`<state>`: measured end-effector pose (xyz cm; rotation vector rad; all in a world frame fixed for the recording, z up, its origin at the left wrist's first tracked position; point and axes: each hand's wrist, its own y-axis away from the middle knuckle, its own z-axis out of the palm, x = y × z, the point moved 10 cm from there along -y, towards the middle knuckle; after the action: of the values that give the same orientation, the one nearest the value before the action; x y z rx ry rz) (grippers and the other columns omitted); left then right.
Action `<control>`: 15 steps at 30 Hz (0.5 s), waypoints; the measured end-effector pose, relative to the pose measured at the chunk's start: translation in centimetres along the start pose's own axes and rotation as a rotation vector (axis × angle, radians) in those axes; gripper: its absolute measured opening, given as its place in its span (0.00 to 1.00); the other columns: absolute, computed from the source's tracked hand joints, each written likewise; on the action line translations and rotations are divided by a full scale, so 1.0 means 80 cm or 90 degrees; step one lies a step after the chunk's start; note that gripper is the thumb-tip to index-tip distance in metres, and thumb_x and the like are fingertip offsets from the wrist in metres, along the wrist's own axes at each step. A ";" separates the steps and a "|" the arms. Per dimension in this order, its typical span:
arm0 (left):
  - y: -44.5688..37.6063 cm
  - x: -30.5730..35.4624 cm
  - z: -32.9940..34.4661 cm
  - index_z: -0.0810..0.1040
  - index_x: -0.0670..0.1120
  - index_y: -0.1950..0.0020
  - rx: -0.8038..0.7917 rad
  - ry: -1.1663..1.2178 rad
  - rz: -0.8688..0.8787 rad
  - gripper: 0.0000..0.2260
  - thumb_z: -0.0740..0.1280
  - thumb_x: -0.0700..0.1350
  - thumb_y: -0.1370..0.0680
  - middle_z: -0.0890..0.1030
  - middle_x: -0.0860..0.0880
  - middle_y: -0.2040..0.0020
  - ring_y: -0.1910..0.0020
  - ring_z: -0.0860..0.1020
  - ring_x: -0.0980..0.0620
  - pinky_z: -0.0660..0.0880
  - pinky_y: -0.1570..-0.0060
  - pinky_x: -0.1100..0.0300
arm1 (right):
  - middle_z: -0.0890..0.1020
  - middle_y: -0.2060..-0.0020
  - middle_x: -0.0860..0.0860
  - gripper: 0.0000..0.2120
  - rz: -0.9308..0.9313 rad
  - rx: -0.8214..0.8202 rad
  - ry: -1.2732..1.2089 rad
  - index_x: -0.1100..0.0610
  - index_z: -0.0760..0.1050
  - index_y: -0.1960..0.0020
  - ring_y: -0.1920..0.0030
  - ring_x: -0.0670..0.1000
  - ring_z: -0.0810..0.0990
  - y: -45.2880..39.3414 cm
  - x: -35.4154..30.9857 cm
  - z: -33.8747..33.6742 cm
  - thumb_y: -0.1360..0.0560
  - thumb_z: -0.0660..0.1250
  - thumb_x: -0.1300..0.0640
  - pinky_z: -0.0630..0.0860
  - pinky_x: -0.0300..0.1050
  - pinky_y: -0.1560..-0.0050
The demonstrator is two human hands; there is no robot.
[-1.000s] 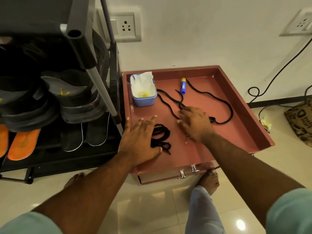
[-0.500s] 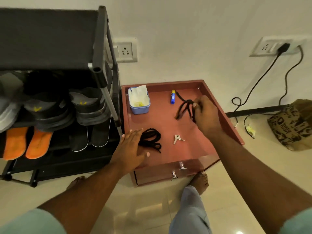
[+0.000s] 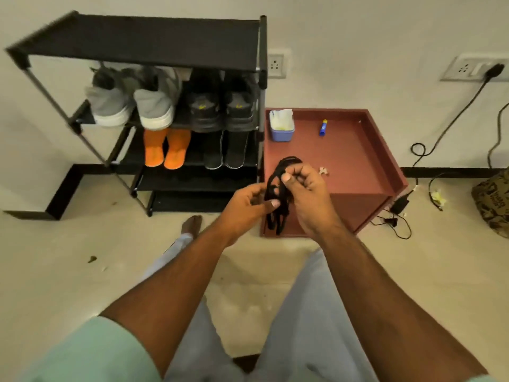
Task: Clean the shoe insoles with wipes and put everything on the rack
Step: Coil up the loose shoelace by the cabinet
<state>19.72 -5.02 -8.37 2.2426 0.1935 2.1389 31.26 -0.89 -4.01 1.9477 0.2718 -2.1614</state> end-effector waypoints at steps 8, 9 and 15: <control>0.077 -0.017 -0.044 0.81 0.42 0.50 0.056 -0.065 -0.014 0.06 0.65 0.36 0.20 0.83 0.56 0.65 0.64 0.81 0.62 0.76 0.60 0.68 | 0.79 0.59 0.58 0.05 0.130 -0.069 -0.047 0.57 0.73 0.54 0.67 0.49 0.76 0.056 0.059 0.056 0.21 0.60 0.63 0.77 0.44 0.64; 0.079 -0.016 -0.051 0.82 0.41 0.50 0.080 -0.057 -0.010 0.05 0.66 0.36 0.20 0.84 0.53 0.64 0.63 0.81 0.59 0.77 0.59 0.66 | 0.79 0.59 0.58 0.05 0.136 -0.077 -0.049 0.57 0.73 0.53 0.67 0.50 0.76 0.059 0.061 0.062 0.21 0.60 0.63 0.78 0.45 0.64; 0.085 -0.003 -0.082 0.84 0.42 0.50 0.171 -0.019 0.008 0.04 0.69 0.37 0.22 0.85 0.45 0.63 0.64 0.81 0.51 0.80 0.58 0.58 | 0.82 0.57 0.56 0.08 0.104 -0.103 -0.020 0.62 0.74 0.44 0.64 0.47 0.80 0.063 0.051 0.081 0.23 0.65 0.64 0.79 0.45 0.59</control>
<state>13.59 -12.20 -7.51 2.4165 0.4940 2.2014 26.07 -7.67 -7.36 1.7809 0.2634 -1.9998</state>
